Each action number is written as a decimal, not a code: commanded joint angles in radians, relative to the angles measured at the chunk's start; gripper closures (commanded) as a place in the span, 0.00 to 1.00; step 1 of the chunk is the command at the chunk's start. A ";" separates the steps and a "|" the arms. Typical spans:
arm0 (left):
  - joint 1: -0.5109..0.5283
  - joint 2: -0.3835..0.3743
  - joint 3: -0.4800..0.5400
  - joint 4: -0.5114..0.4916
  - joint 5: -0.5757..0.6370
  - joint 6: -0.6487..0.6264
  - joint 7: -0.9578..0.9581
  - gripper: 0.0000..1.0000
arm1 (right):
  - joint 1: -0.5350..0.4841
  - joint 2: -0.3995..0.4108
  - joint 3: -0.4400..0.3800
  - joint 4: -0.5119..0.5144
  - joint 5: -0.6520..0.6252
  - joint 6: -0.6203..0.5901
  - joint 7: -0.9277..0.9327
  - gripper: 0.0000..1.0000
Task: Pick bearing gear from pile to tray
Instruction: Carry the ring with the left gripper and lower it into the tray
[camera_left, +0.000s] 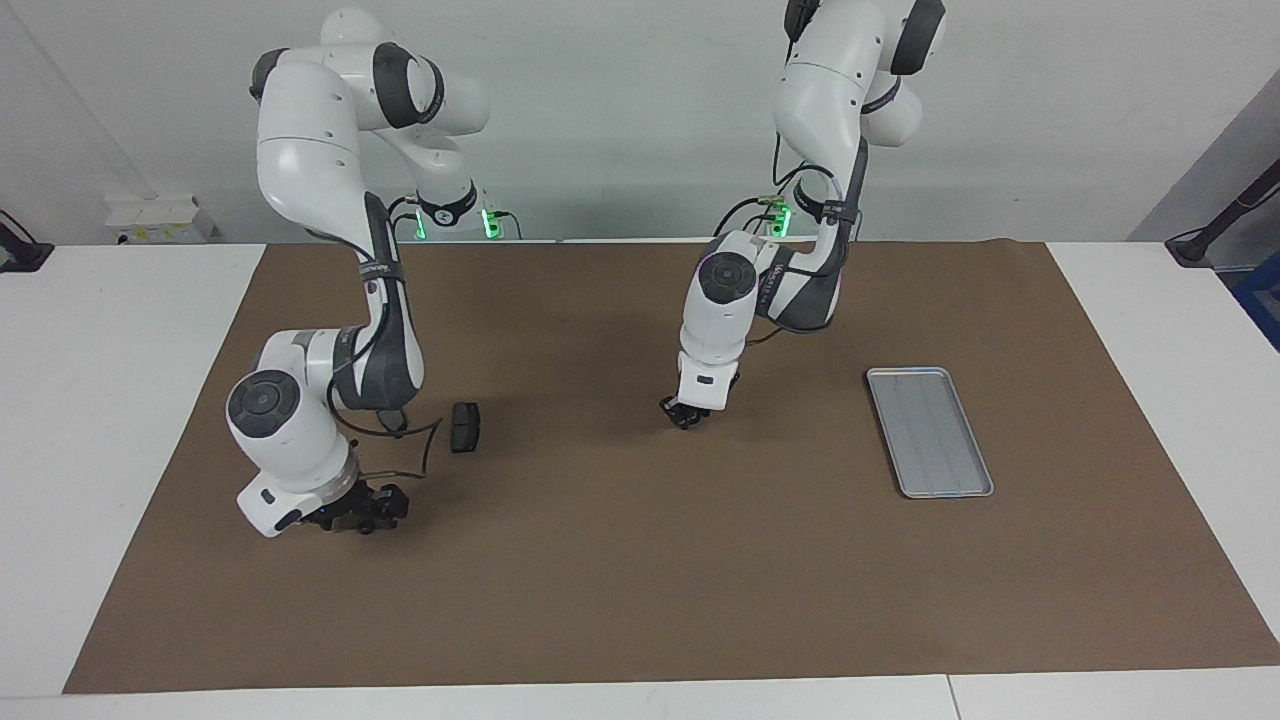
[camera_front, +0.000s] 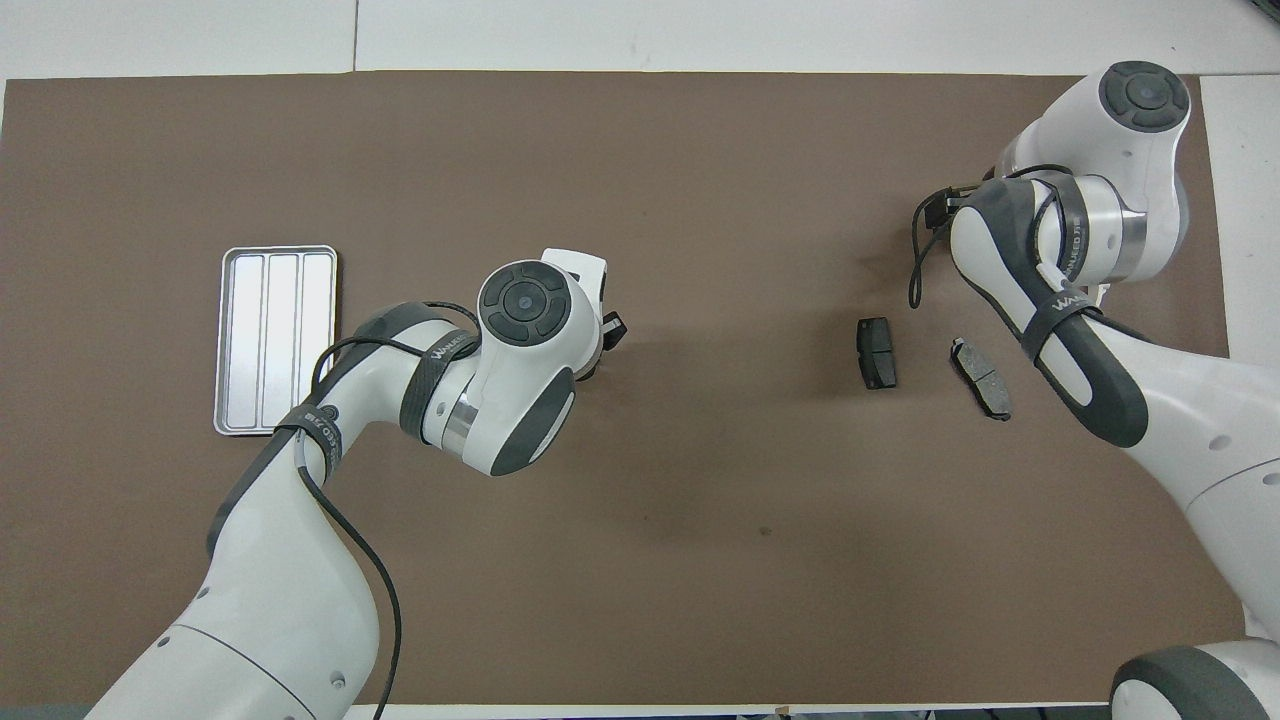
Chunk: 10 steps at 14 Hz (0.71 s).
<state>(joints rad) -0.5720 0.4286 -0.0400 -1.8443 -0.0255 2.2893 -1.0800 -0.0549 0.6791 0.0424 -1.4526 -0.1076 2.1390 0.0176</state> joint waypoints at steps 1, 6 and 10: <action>0.004 -0.039 0.025 -0.030 -0.008 -0.055 0.009 1.00 | -0.003 0.019 0.005 0.031 -0.004 -0.008 0.013 0.16; 0.294 -0.256 0.025 -0.180 -0.008 -0.166 0.407 1.00 | -0.006 0.028 0.005 0.031 -0.004 0.004 0.013 0.29; 0.506 -0.283 0.026 -0.211 -0.008 -0.206 0.844 1.00 | -0.008 0.028 0.007 0.031 0.000 0.004 0.013 0.46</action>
<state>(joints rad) -0.1332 0.1756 0.0002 -2.0114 -0.0252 2.1066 -0.3943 -0.0561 0.6870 0.0428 -1.4440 -0.1056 2.1406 0.0178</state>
